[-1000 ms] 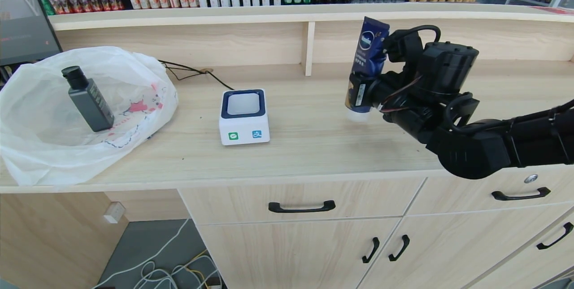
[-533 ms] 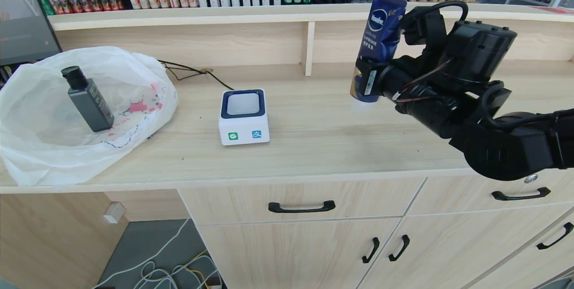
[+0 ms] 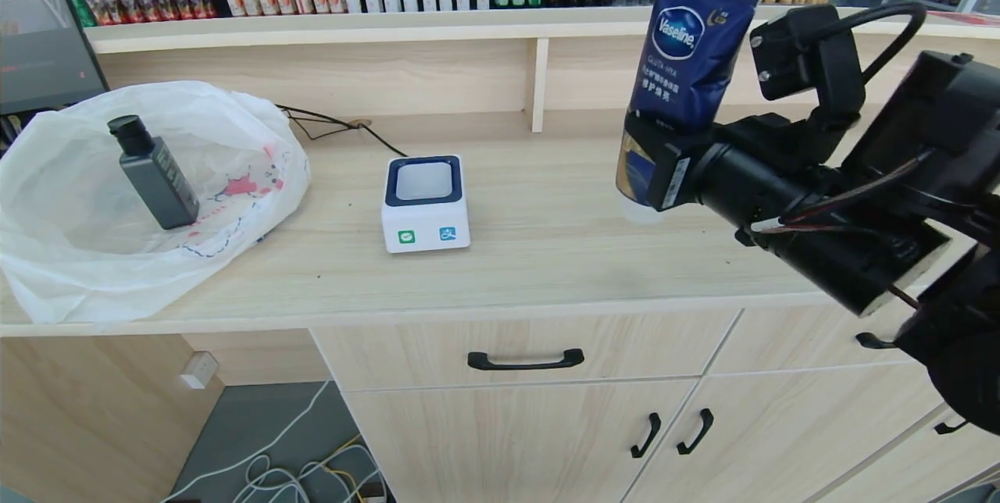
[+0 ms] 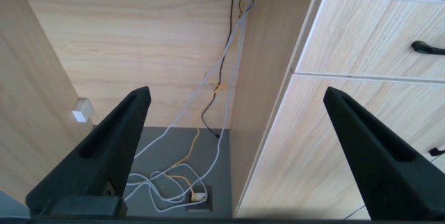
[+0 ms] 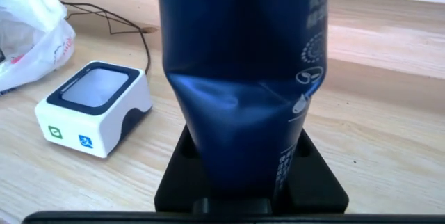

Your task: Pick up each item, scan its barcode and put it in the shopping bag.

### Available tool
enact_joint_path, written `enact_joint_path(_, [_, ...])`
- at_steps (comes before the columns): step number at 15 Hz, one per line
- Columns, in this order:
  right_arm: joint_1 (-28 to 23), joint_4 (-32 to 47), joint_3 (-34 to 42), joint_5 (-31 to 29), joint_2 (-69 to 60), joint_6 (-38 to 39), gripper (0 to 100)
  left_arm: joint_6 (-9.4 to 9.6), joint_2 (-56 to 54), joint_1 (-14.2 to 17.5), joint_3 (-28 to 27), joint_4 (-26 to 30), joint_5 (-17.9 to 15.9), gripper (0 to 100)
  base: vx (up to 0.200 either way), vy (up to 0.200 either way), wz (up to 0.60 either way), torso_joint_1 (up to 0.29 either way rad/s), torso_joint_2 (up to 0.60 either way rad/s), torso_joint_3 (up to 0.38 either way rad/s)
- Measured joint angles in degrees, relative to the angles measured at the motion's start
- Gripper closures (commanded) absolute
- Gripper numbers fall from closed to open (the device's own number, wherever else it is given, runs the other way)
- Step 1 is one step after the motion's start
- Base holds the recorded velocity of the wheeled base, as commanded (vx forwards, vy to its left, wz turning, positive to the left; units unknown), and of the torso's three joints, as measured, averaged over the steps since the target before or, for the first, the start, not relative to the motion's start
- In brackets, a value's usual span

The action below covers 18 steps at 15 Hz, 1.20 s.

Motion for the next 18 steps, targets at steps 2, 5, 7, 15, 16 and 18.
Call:
enact_joint_path(2, [1.35, -5.97, 5.45, 0.0, -1.38, -1.38, 100, 0.02, 0.0, 0.0, 0.0, 0.0, 0.02, 0, 0.0, 0.0, 0.0, 0.0, 0.0, 0.0])
enact_joint_path(5, [2.51, -10.79, 11.39, -0.02, -2.76, -3.6, 100, 0.0, 0.0, 0.0, 0.0, 0.0, 0.0, 0, 0.0, 0.0, 0.0, 0.0, 0.0, 0.0])
enact_joint_path(7, [4.3, -11.78, 13.69, -0.06, -3.52, -5.67, 100, 0.0, 0.0, 0.0, 0.0, 0.0, 0.0, 0, 0.0, 0.0, 0.0, 0.0, 0.0, 0.0])
enact_joint_path(15, [16.69, -26.72, 23.37, -0.17, -4.18, -24.26, 100, 0.0, 0.0, 0.0, 0.0, 0.0, 0.0, 0, 0.0, 0.0, 0.0, 0.0, 0.0, 0.0])
enact_joint_path(16, [18.53, -28.96, 24.7, -0.13, -4.24, -26.89, 100, 0.0, 0.0, 0.0, 0.0, 0.0, 0.0, 0, 0.0, 0.0, 0.0, 0.0, 0.0, 0.0])
enact_joint_path(18, [22.33, -31.07, 27.59, -0.06, -4.35, -31.43, 100, 0.0, 0.0, 0.0, 0.0, 0.0, 0.02, 0, 0.0, 0.0, 0.0, 0.0, 0.0, 0.0])
